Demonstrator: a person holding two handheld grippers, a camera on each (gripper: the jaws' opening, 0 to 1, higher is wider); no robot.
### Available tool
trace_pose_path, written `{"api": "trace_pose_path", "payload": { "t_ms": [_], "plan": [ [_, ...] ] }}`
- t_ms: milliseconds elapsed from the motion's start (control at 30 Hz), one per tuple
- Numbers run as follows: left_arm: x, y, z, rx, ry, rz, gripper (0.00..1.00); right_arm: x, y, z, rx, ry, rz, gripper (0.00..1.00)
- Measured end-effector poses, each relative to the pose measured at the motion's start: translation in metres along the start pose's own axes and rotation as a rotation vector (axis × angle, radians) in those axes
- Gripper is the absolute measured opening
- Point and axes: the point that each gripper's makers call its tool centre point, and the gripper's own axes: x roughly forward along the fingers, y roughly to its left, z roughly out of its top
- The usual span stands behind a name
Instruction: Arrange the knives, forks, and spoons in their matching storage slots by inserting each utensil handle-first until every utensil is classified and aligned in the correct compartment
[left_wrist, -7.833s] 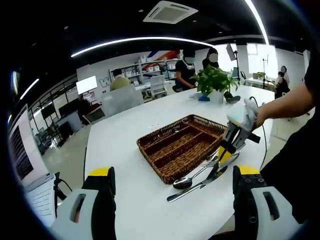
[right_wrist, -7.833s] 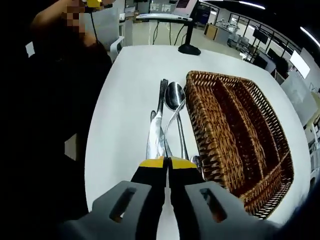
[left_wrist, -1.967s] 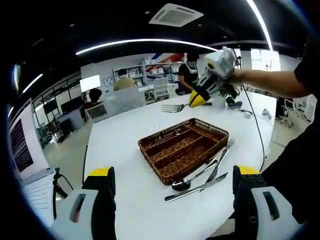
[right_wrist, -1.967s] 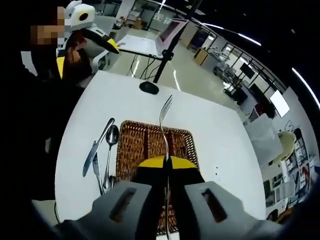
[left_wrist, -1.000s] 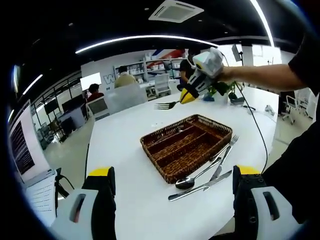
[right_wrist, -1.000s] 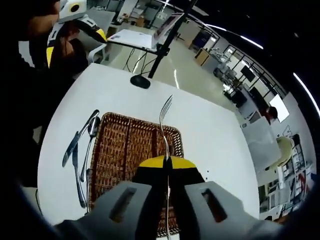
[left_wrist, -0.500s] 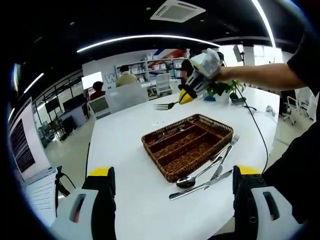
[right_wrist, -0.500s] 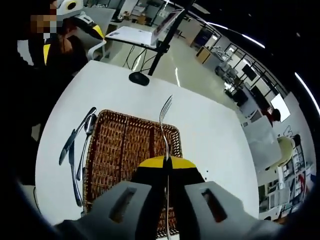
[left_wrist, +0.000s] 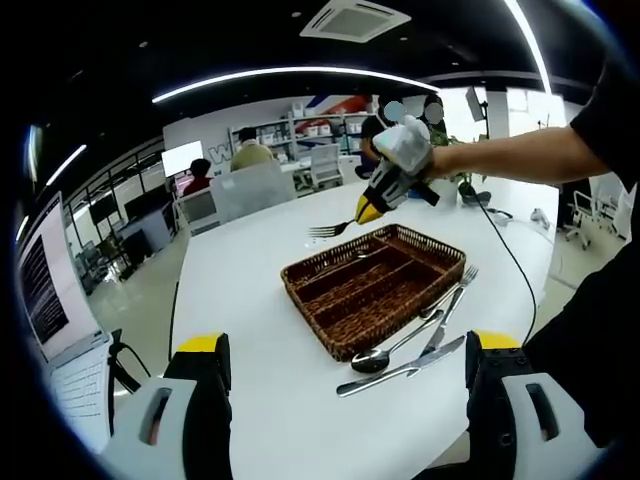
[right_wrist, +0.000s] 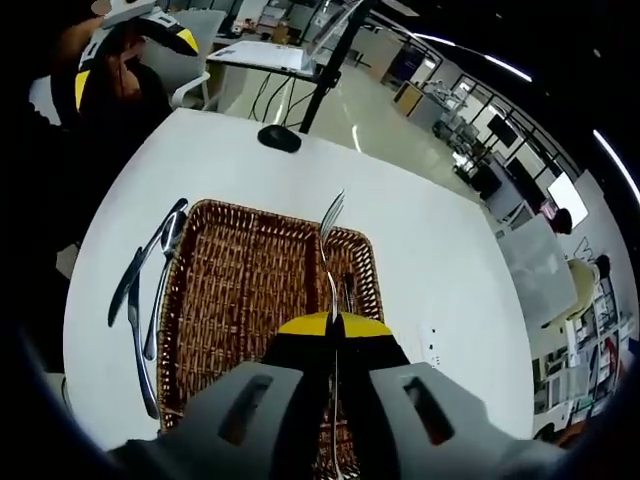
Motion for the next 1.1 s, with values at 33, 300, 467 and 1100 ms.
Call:
{"api": "trace_pose_path", "payload": {
  "t_ms": [33, 300, 467, 1100],
  "plan": [
    [0.000, 0.001, 0.000, -0.001, 0.001, 0.001, 0.99, 0.002, 0.002, -0.001, 0.005, 0.001, 0.004, 0.00],
    [-0.001, -0.001, 0.000, 0.000, 0.004, 0.004, 0.99, 0.011, 0.008, -0.007, 0.001, 0.014, 0.001, 0.00],
    [-0.001, 0.000, -0.001, 0.002, 0.005, 0.006, 0.99, 0.018, 0.011, -0.009, 0.005, 0.017, -0.002, 0.00],
    [0.000, -0.002, -0.003, 0.013, 0.016, 0.003, 0.99, 0.047, 0.027, -0.032, -0.011, 0.073, -0.020, 0.00]
  ]
}}
